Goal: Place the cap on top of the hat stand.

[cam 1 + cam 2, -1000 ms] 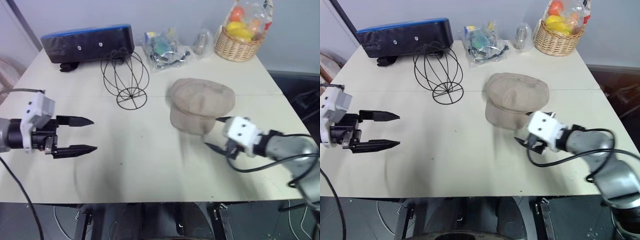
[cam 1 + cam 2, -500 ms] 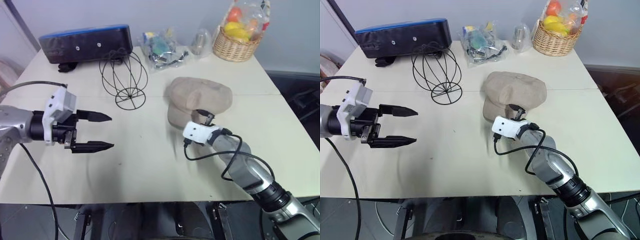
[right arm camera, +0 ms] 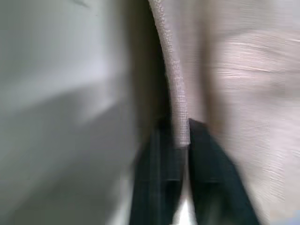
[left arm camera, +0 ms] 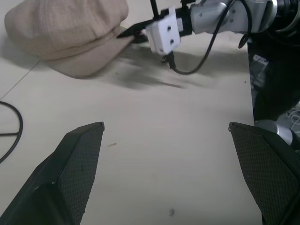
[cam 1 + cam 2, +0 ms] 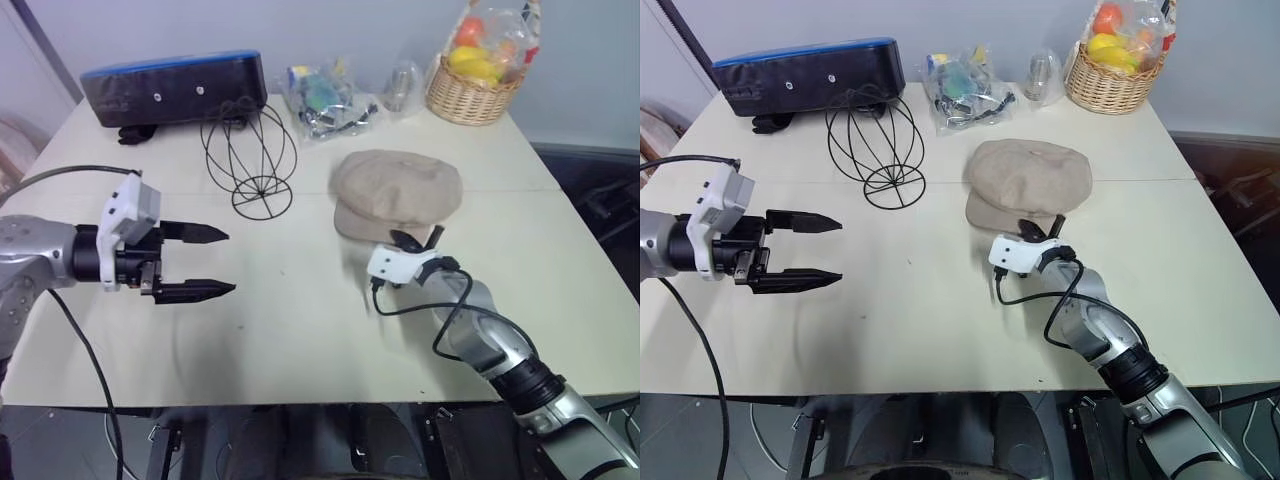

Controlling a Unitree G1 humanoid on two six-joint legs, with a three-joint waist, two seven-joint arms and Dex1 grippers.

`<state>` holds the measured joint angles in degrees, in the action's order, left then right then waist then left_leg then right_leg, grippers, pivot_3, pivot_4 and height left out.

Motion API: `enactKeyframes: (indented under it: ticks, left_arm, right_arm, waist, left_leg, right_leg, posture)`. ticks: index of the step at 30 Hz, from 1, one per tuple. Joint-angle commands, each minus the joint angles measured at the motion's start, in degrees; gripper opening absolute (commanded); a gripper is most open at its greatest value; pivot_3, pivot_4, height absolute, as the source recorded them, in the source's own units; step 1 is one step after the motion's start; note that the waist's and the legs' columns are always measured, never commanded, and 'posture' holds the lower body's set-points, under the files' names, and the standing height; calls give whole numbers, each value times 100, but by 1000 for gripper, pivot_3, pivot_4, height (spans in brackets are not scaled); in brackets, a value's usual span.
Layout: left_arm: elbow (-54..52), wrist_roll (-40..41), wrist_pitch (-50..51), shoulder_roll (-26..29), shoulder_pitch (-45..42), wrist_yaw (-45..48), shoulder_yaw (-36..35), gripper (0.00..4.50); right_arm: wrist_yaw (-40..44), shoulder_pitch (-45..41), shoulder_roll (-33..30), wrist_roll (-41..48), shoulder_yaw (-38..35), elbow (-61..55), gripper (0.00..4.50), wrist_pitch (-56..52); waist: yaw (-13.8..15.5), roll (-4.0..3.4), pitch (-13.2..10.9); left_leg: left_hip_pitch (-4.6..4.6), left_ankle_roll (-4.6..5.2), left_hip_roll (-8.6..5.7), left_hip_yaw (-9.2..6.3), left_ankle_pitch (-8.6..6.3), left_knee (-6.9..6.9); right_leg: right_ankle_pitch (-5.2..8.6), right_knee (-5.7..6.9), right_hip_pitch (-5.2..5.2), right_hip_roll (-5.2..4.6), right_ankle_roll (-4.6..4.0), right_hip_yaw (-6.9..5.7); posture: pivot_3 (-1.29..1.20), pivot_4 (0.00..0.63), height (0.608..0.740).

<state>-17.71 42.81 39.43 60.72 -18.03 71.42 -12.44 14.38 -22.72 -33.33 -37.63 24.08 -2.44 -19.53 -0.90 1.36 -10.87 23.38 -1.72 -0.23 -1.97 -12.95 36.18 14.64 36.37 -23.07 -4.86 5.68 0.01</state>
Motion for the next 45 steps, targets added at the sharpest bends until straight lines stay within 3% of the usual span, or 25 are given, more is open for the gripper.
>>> enactKeyframes:
  ticks: [1, 7, 12, 15, 20, 26, 32, 45]
  left_arm:
    - [-128, 107, 14, 3, -77, -106, -205, 4500]
    - [-84, 262, 122, -127, -19, -570, -581, 4500]
    - [98, 395, 236, -323, 26, -1117, -1211, 4500]
    - [263, 562, 350, -377, 38, -1435, -1755, 4500]
    - [395, 649, 432, -315, 173, -1635, -2294, 4500]
    - [517, 553, 412, -142, 581, -1678, -2965, 4500]
    - [338, 644, 448, -160, 777, -1754, -3161, 4500]
    - [419, 378, 194, -100, 687, -1680, -2554, 4500]
  right_arm:
    - [22, 40, 3, -89, -167, 176, 41, 11]
    - [28, -489, 117, 183, -743, -121, 41, 57]
    - [-5, -1972, 338, 621, -1217, -19, 41, 379]
    - [-69, -3334, 702, 938, -1290, 576, 41, 788]
    - [196, -4226, 1370, 1484, -1084, 1249, 41, 1461]
    - [562, -4368, 2211, 1413, -262, 2018, 41, 2099]
    - [502, -3823, 2475, 1067, 302, 2473, 41, 2363]
    - [95, -3035, 2631, 220, 845, 2783, 41, 2613]
  waist:
    - [4, 0, 0]
    - [1, -3, -2]
    - [-43, -19, -17]
    - [-99, -18, -22]
    - [-167, -13, -19]
    - [-176, -12, -18]
    - [-135, -4, -15]
    - [-252, 2, -12]
  left_leg:
    - [0, 0, 0, -1, 0, 0]
    - [1, 0, 0, -1, 0, 0]
    - [6, 0, 2, 5, 0, -5]
    - [6, 0, 9, 3, 0, -13]
    - [6, -1, 12, -5, 0, -19]
    - [4, -2, 11, -3, 1, -15]
    - [9, -9, 8, -5, 5, -15]
    - [-3, -13, 16, -2, 6, -28]
  right_leg:
    - [0, 0, 0, 0, 0, 0]
    - [0, 0, -1, 0, -1, 1]
    - [-5, 15, -24, 3, 4, 9]
    - [-5, 35, -39, 12, 4, 9]
    - [0, 64, -52, 16, 1, 10]
    - [0, 72, -53, 14, 1, 13]
    - [0, 70, -55, 9, 0, 13]
    - [2, 83, -60, 23, -7, 21]
  posture:
    - [0, 150, 740]
    - [0, 150, 740]
    - [0, 150, 740]
    - [0, 150, 740]
    - [0, 150, 740]
    - [0, 150, 740]
    - [0, 150, 740]
    - [0, 150, 740]
